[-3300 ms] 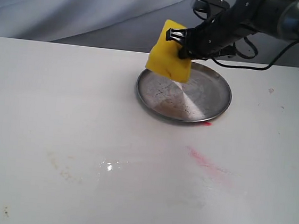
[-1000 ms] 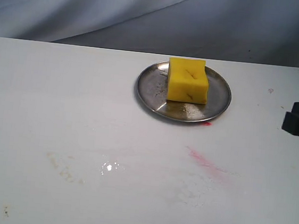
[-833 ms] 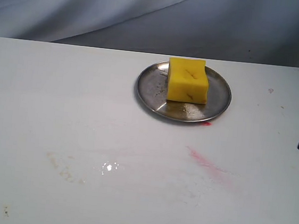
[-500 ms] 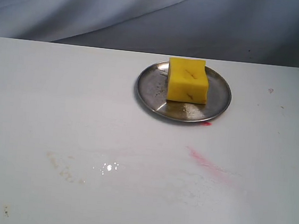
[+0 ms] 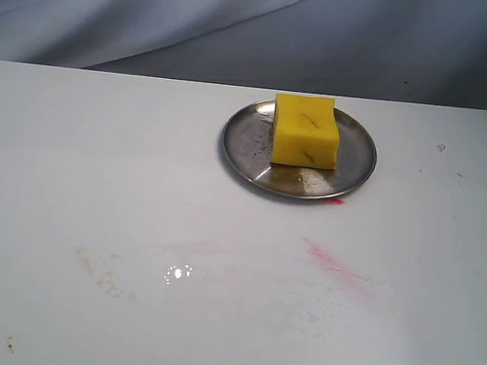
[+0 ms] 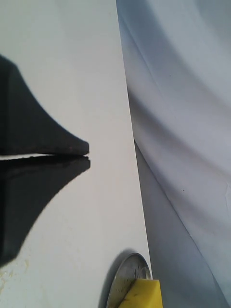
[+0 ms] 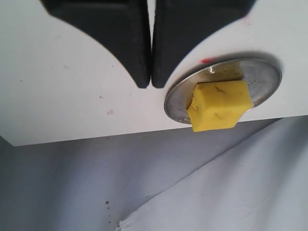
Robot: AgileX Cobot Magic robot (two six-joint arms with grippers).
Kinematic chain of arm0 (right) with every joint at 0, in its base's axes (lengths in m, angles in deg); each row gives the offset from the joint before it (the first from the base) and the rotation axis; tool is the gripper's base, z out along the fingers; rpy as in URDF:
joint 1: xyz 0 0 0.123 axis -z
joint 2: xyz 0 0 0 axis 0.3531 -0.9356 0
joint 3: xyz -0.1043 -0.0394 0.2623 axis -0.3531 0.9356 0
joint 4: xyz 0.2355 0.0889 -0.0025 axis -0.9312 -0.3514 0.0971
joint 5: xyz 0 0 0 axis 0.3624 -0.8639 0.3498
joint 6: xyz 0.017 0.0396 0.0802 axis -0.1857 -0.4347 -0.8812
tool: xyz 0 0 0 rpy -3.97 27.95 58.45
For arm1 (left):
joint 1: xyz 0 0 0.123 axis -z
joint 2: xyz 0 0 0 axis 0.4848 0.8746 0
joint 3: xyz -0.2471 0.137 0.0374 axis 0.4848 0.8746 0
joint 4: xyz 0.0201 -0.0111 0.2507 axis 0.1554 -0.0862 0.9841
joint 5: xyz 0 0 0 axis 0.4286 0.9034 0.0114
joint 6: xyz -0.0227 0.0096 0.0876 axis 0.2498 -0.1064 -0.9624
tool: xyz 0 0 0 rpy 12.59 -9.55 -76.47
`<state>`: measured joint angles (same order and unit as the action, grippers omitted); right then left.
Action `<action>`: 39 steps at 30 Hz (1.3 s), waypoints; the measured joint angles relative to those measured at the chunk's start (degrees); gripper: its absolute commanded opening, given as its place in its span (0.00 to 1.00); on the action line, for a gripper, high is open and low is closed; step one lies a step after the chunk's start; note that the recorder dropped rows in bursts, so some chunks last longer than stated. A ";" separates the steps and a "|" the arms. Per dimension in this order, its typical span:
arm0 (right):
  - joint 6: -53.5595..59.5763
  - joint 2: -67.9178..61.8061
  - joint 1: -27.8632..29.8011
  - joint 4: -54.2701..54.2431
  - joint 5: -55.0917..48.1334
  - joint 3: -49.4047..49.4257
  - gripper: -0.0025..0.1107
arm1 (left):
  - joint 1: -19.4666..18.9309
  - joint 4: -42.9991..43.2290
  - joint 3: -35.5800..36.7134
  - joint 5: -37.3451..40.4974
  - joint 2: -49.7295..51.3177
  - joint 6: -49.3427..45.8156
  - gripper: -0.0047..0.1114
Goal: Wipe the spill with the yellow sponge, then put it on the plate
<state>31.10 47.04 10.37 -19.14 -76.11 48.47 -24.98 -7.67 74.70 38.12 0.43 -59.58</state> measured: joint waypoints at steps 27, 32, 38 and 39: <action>0.13 11.76 0.00 1.69 -7.68 0.00 0.02 | 0.00 0.00 0.00 0.00 0.00 0.00 0.04; 0.13 11.76 0.00 1.69 -7.68 0.00 0.02 | 0.00 0.00 0.00 0.00 0.00 0.00 0.04; 0.13 11.76 0.00 1.69 -7.68 0.00 0.02 | 0.00 0.00 0.00 0.00 0.00 0.00 0.04; 0.13 11.76 0.00 1.69 -7.68 0.00 0.02 | 0.00 0.00 0.00 0.00 0.00 0.00 0.04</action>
<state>31.22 58.80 10.37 -17.45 -83.79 48.47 -24.98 -7.67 74.70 38.12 0.43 -59.58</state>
